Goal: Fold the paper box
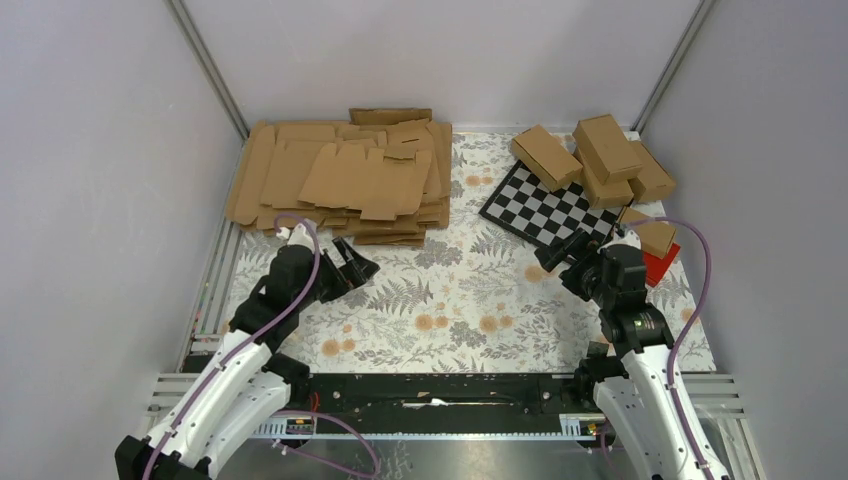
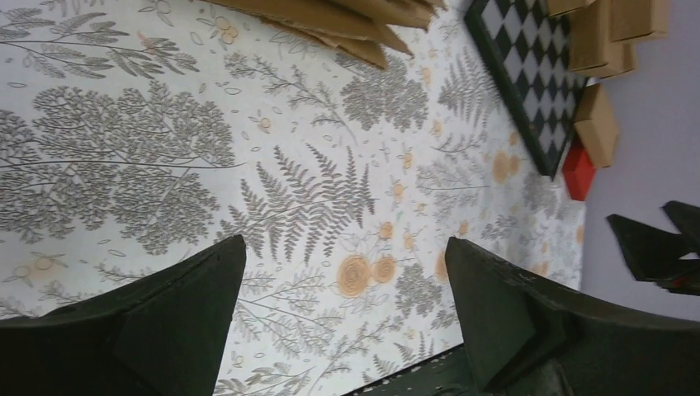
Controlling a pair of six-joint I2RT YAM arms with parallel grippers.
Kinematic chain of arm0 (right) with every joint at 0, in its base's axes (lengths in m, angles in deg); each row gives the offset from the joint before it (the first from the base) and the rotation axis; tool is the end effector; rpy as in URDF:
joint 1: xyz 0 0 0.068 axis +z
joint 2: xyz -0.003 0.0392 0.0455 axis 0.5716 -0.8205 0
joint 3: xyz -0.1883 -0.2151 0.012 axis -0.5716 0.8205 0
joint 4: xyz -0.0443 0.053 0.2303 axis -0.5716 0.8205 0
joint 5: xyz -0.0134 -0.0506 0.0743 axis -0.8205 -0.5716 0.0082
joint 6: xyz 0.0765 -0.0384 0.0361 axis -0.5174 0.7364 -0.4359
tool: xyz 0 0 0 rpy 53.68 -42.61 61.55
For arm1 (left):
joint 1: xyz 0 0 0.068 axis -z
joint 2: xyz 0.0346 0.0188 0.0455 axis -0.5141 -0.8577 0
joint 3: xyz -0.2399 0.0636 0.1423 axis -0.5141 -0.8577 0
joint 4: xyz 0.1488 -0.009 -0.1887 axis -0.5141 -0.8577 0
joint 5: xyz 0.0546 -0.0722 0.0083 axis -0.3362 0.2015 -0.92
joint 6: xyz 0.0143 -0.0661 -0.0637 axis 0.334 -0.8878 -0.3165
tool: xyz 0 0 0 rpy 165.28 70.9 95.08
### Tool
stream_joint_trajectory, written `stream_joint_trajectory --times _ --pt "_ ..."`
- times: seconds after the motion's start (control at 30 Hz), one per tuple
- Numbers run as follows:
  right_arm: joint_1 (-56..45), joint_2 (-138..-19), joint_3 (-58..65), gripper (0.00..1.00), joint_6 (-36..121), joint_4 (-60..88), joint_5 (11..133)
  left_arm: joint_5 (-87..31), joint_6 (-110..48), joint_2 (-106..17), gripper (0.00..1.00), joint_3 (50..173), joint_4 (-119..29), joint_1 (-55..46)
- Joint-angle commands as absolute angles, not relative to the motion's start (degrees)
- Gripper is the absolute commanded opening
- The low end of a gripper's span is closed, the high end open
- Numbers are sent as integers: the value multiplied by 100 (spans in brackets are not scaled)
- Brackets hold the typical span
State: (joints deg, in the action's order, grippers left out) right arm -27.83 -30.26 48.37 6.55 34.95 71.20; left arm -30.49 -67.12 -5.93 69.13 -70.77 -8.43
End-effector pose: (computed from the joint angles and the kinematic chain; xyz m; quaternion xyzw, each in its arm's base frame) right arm 0.1518 0.0290 0.2511 0.2250 0.8072 0.2754 0.4711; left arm 0.1455 -0.0692 0.2326 -0.1676 0.8518 -0.3204 0.3791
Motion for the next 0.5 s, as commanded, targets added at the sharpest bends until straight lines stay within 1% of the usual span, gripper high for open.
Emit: stream_joint_trajectory --times 0.0,0.2,0.33,0.47 --pt "-2756 -3048 4830 100 651 3124 7204 -3379 -6184 -789 99 7267 -7148 -863" --pt "-2757 -2825 4835 100 852 2915 7007 -4193 -5884 -1356 99 7455 -6899 -869" --pt "-2751 -2920 4814 100 940 2679 7192 -4280 -5868 -2060 99 7714 -6224 -958" --pt "-2756 -3223 4715 100 931 2590 7419 -4306 -6093 -2820 99 8216 -5738 -1375"
